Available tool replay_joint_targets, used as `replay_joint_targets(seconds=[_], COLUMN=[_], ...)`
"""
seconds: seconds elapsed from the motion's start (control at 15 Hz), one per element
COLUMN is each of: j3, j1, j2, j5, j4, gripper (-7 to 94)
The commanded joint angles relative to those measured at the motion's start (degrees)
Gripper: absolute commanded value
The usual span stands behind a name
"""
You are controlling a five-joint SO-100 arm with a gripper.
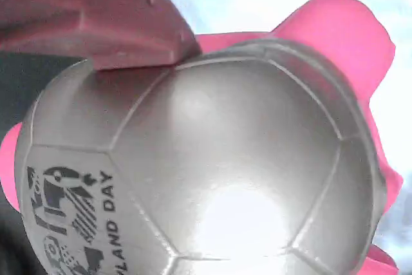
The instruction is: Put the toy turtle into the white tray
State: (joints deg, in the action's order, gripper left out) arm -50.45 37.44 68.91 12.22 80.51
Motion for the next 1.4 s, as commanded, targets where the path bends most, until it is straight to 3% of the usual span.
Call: replay_joint_targets(seconds=[0.0,0.53,0.6,0.8,0.87,1.0,1.33], j3=[12.30,30.32,31.11,30.85,31.03,31.20,31.73], j1=[2.37,-1.05,-1.58,-2.72,-2.90,-3.08,-2.90], j2=[-4.39,-22.94,-23.82,-25.22,-25.75,-26.89,-28.56], j5=[-2.72,-7.03,-6.06,-5.45,-5.36,-5.27,-4.22], j4=[1.85,4.48,4.83,5.71,6.15,6.68,7.12], gripper=[0,0,11,23,34,47,55])
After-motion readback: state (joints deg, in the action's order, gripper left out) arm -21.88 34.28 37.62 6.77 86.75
